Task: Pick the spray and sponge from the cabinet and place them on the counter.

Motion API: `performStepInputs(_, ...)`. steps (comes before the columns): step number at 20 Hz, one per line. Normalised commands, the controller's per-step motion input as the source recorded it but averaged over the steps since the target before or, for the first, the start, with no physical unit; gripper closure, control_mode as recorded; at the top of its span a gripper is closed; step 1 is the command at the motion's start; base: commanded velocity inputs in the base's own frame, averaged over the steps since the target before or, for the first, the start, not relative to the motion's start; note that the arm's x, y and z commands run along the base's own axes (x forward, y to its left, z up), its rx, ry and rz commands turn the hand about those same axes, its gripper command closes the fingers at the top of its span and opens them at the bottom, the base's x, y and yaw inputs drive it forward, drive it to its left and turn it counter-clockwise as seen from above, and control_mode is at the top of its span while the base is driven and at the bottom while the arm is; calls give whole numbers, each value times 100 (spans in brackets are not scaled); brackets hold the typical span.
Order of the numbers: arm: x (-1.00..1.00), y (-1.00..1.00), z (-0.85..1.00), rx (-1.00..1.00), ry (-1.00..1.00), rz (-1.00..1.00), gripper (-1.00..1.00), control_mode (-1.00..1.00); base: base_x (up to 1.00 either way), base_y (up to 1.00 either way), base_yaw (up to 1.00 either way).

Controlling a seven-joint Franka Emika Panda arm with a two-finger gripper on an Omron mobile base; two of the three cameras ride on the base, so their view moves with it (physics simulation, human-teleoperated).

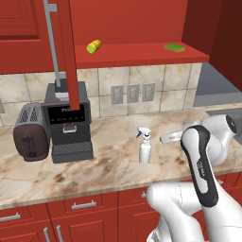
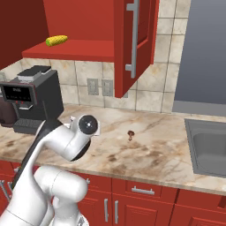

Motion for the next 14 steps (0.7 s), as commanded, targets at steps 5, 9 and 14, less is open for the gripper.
performStepInputs(5, -23, -3, 29, -9, 9, -9, -100, -100, 0, 0, 0)
performStepInputs(9, -11, 0, 29, -13, 11, -10, -100, -100, 0, 0, 0)
performStepInputs(14, -24, 0, 57, -9, 11, -7, -100, -100, 0, 0, 0)
